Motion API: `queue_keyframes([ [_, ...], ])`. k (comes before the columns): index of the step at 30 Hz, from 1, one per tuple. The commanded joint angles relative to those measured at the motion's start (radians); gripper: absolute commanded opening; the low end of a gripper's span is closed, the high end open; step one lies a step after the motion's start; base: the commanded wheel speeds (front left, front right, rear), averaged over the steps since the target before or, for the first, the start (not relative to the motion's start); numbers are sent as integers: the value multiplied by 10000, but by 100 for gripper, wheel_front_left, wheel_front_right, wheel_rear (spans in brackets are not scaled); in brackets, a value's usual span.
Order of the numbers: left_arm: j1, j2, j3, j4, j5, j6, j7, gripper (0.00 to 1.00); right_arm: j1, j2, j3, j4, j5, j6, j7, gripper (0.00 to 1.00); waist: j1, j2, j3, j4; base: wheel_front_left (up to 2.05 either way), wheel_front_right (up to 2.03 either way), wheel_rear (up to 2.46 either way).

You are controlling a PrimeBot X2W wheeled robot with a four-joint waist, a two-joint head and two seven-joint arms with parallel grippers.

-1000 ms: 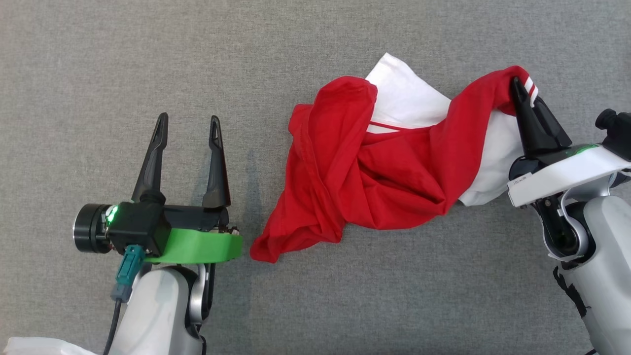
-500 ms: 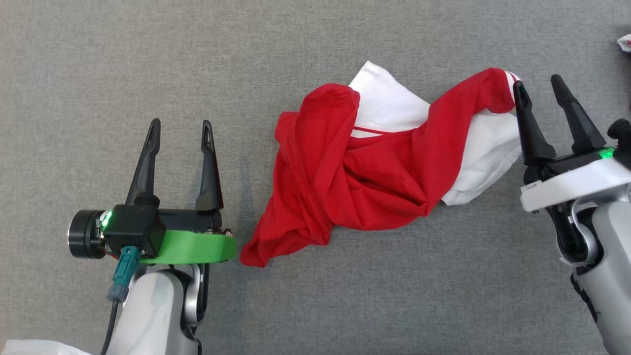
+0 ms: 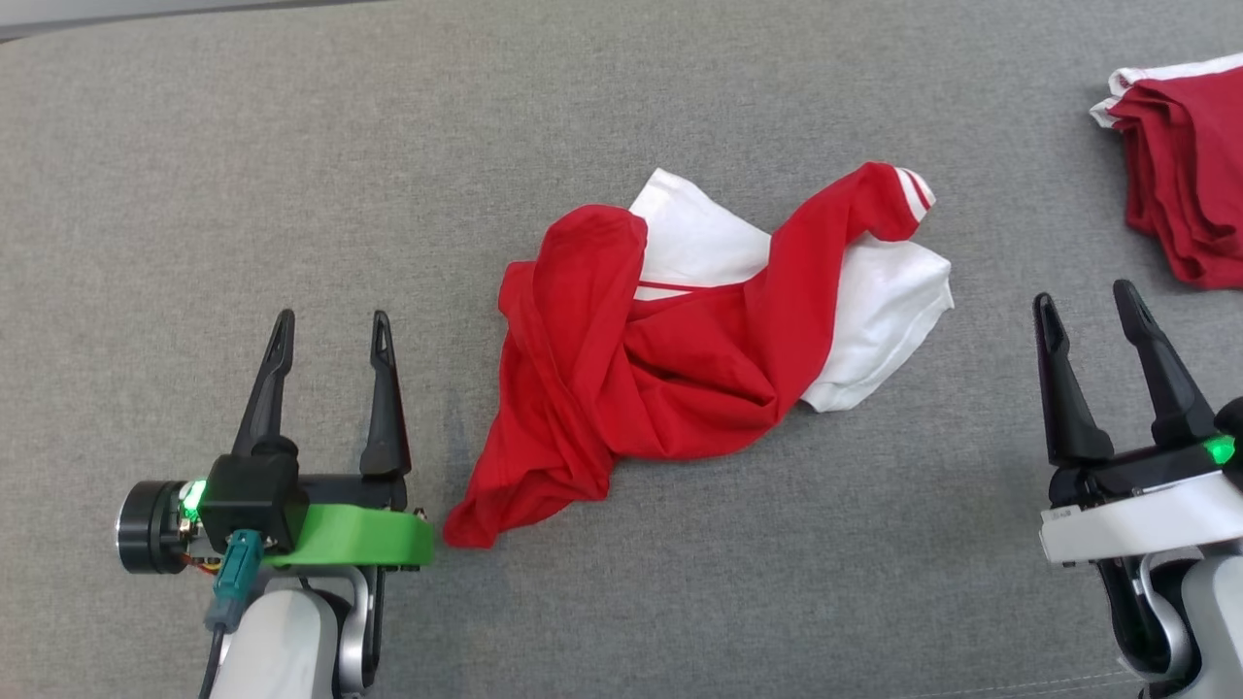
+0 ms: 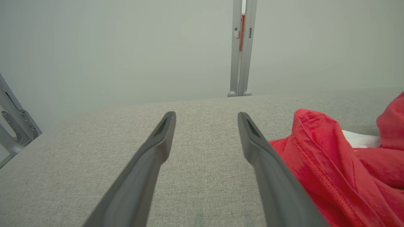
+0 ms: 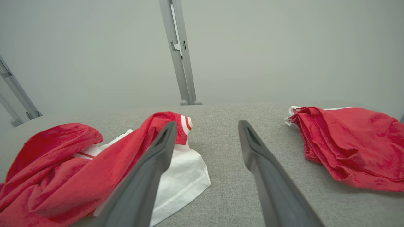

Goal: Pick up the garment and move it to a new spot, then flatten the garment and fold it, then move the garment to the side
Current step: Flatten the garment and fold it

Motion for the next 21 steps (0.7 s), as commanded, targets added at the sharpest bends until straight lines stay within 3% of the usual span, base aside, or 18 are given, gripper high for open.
queue_keyframes([
  [1, 187, 110, 37, 30, -62, 11, -4, 100, 257, 66, -41, -151, -92, 3, -21, 100, 0, 0, -323, -219, 0, 0, 0],
  [21, 550, 192, -200, 29, -197, 80, 85, 100, 1105, 374, -215, -948, -307, 3, 493, 100, 0, 0, -659, -278, 0, 0, 0],
])
